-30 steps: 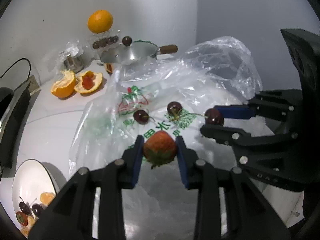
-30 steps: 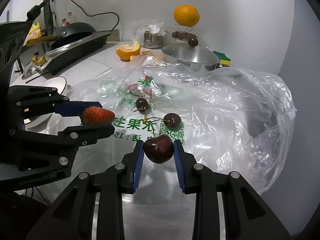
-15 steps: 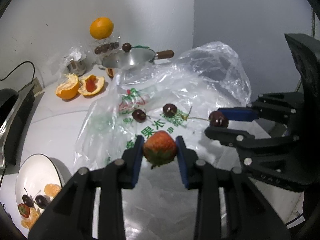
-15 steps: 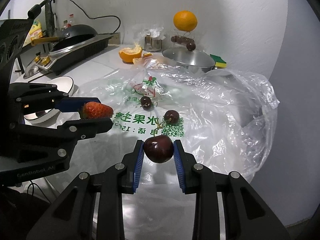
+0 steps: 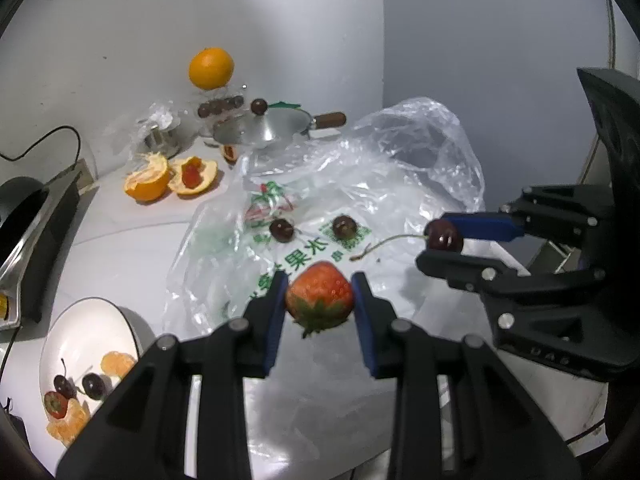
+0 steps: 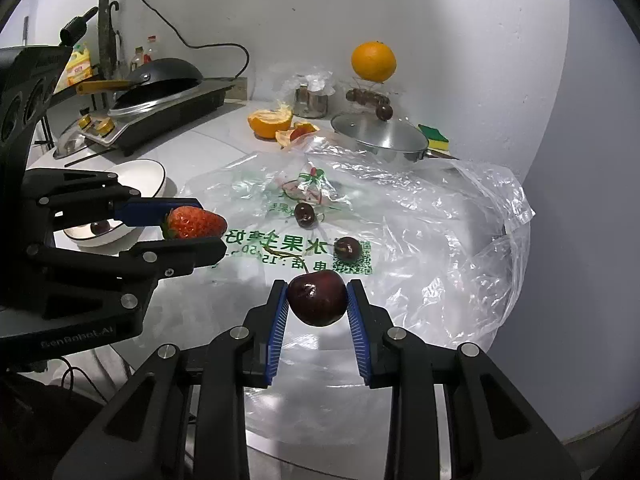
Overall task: Organize fruits
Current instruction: 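Carry the strawberry and cherries in both tools over the white plate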
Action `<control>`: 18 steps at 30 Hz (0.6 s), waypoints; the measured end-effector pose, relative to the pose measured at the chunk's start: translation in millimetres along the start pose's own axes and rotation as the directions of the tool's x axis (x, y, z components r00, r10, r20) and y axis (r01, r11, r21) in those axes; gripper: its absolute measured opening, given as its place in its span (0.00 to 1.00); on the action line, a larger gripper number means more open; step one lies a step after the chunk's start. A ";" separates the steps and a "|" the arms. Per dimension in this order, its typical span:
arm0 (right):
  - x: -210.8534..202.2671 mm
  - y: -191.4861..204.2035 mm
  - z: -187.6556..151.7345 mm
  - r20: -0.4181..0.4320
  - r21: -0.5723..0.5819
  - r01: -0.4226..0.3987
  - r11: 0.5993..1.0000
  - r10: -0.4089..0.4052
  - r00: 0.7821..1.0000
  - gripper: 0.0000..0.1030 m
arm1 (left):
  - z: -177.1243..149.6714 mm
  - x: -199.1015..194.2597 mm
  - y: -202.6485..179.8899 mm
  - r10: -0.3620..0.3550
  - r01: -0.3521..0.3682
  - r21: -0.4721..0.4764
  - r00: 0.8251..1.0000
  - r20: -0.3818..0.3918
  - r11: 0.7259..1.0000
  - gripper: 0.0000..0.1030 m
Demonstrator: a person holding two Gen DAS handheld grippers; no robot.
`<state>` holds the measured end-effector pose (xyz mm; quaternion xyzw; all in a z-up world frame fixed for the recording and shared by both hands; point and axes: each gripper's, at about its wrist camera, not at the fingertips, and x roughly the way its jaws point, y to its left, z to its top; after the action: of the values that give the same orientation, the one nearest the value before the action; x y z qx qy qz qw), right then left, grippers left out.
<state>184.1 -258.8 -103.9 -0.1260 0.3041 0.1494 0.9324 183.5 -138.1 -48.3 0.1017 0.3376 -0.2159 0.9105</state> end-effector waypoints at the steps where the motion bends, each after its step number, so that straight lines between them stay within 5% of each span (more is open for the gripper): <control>1: -1.1 1.4 -0.1 0.001 -0.001 0.001 1.000 -0.001 1.000 0.31 | -0.9 -2.8 0.8 0.001 -0.001 0.000 1.000 0.003 1.000 0.32; 18: -11.6 32.4 13.3 0.028 -0.041 -0.008 0.999 0.009 1.000 0.31 | -11.8 -34.2 24.5 0.038 -0.036 -0.044 0.998 0.040 0.998 0.32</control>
<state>170.7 -227.0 -91.1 -0.1416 0.2884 0.1612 0.9332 164.9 -101.4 -33.7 0.0835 0.3217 -0.1938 0.9230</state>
